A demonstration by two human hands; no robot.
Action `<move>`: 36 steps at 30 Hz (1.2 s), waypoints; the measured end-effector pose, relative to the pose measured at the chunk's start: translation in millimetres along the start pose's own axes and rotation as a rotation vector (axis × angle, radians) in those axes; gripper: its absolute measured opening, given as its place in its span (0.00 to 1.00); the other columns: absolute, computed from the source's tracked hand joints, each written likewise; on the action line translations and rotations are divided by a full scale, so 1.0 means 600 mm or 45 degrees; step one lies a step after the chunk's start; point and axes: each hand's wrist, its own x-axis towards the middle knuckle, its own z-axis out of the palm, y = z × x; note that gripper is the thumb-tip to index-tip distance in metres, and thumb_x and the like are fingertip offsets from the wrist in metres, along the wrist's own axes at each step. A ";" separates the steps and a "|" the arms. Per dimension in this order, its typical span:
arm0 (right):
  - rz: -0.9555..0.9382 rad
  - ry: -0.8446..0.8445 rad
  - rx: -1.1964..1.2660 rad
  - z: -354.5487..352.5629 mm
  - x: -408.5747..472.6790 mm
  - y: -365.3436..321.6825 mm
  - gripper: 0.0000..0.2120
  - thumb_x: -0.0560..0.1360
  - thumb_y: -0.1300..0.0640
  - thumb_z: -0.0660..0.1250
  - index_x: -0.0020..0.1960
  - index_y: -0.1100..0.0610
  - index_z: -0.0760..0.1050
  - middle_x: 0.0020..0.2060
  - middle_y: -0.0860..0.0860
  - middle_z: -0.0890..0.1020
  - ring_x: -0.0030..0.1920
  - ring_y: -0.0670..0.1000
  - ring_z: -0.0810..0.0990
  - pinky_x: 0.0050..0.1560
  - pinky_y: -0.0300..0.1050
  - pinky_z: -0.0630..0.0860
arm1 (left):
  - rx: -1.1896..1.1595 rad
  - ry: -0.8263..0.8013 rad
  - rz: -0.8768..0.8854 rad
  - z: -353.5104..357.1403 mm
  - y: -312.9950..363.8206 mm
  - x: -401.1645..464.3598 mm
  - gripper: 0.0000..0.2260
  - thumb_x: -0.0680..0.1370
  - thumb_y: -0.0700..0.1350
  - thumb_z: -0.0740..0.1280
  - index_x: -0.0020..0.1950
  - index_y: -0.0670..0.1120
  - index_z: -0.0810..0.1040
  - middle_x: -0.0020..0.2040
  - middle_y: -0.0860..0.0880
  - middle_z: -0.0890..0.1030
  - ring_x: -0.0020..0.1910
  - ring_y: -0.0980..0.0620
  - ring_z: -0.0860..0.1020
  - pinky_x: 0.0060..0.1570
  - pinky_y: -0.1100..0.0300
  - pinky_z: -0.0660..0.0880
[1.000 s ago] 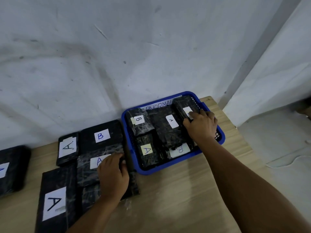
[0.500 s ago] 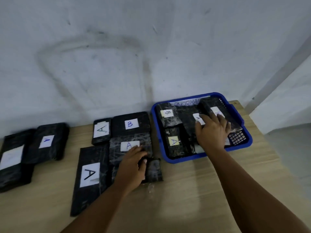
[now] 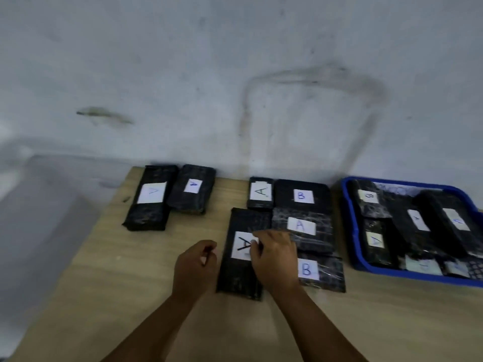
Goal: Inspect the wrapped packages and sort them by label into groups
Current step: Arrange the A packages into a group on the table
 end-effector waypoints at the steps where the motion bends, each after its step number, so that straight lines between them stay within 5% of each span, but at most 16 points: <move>1: -0.027 -0.057 0.014 0.025 0.000 -0.030 0.10 0.72 0.54 0.71 0.51 0.54 0.86 0.46 0.52 0.87 0.49 0.58 0.84 0.49 0.54 0.80 | 0.007 0.053 -0.075 -0.022 -0.024 0.008 0.09 0.76 0.35 0.73 0.53 0.45 0.85 0.46 0.50 0.87 0.45 0.52 0.84 0.46 0.63 0.74; 5: -0.198 -0.255 0.079 0.118 0.008 -0.119 0.14 0.73 0.55 0.68 0.55 0.55 0.86 0.49 0.52 0.87 0.52 0.58 0.84 0.52 0.54 0.83 | 0.033 0.279 -0.401 -0.098 -0.101 0.057 0.09 0.78 0.39 0.71 0.58 0.44 0.83 0.50 0.45 0.84 0.49 0.44 0.82 0.47 0.58 0.72; 9: -0.196 -0.559 0.006 0.194 0.024 -0.182 0.20 0.81 0.51 0.64 0.71 0.55 0.78 0.68 0.55 0.80 0.71 0.60 0.73 0.71 0.55 0.72 | -0.089 0.422 -0.762 -0.154 -0.164 0.136 0.24 0.78 0.49 0.72 0.72 0.45 0.72 0.64 0.43 0.76 0.59 0.40 0.78 0.54 0.49 0.75; 14: -0.073 -0.756 -0.278 0.252 0.016 -0.207 0.36 0.79 0.34 0.48 0.82 0.51 0.61 0.82 0.60 0.60 0.82 0.60 0.54 0.82 0.54 0.51 | -0.179 -0.010 -1.115 -0.170 -0.216 0.219 0.50 0.71 0.70 0.71 0.82 0.45 0.54 0.78 0.37 0.60 0.74 0.34 0.66 0.67 0.40 0.72; 16: -0.056 -0.800 -0.332 0.263 0.004 -0.206 0.35 0.82 0.34 0.54 0.83 0.50 0.59 0.83 0.60 0.55 0.83 0.61 0.50 0.83 0.56 0.47 | -0.075 -0.128 -1.071 -0.167 -0.226 0.231 0.49 0.69 0.72 0.71 0.80 0.44 0.61 0.75 0.37 0.64 0.71 0.34 0.69 0.67 0.41 0.72; 19: -0.017 -0.698 -0.294 0.269 -0.007 -0.207 0.38 0.78 0.31 0.53 0.80 0.52 0.67 0.82 0.62 0.60 0.82 0.63 0.56 0.82 0.59 0.51 | 0.026 -0.093 -1.004 -0.164 -0.234 0.240 0.44 0.67 0.72 0.73 0.70 0.42 0.72 0.66 0.39 0.73 0.65 0.37 0.75 0.62 0.43 0.76; 23: -0.010 -0.776 -0.347 0.261 -0.001 -0.212 0.40 0.76 0.29 0.46 0.83 0.49 0.59 0.84 0.59 0.52 0.84 0.59 0.49 0.81 0.53 0.43 | -0.085 0.001 -0.933 -0.169 -0.216 0.241 0.33 0.69 0.62 0.78 0.62 0.44 0.69 0.60 0.42 0.79 0.59 0.37 0.79 0.57 0.45 0.77; 27: -0.012 -0.843 -0.370 0.251 0.010 -0.221 0.35 0.82 0.34 0.56 0.84 0.48 0.54 0.84 0.57 0.48 0.84 0.57 0.44 0.83 0.53 0.42 | -0.325 0.123 -0.897 -0.196 -0.206 0.246 0.25 0.72 0.52 0.79 0.59 0.46 0.69 0.56 0.43 0.81 0.54 0.40 0.81 0.55 0.47 0.79; 32: 0.001 -0.826 -0.276 0.230 0.017 -0.229 0.32 0.83 0.39 0.60 0.83 0.49 0.58 0.81 0.55 0.63 0.81 0.56 0.59 0.80 0.49 0.58 | -0.577 0.279 -0.927 -0.259 -0.206 0.244 0.23 0.72 0.50 0.79 0.60 0.49 0.71 0.53 0.48 0.79 0.54 0.43 0.81 0.58 0.43 0.79; 36: 0.068 -0.642 0.050 0.197 0.020 -0.251 0.23 0.83 0.46 0.65 0.76 0.51 0.72 0.67 0.50 0.81 0.66 0.48 0.78 0.64 0.36 0.73 | -0.732 0.368 -0.830 -0.309 -0.180 0.213 0.24 0.72 0.47 0.80 0.64 0.46 0.73 0.58 0.46 0.80 0.52 0.49 0.81 0.46 0.57 0.79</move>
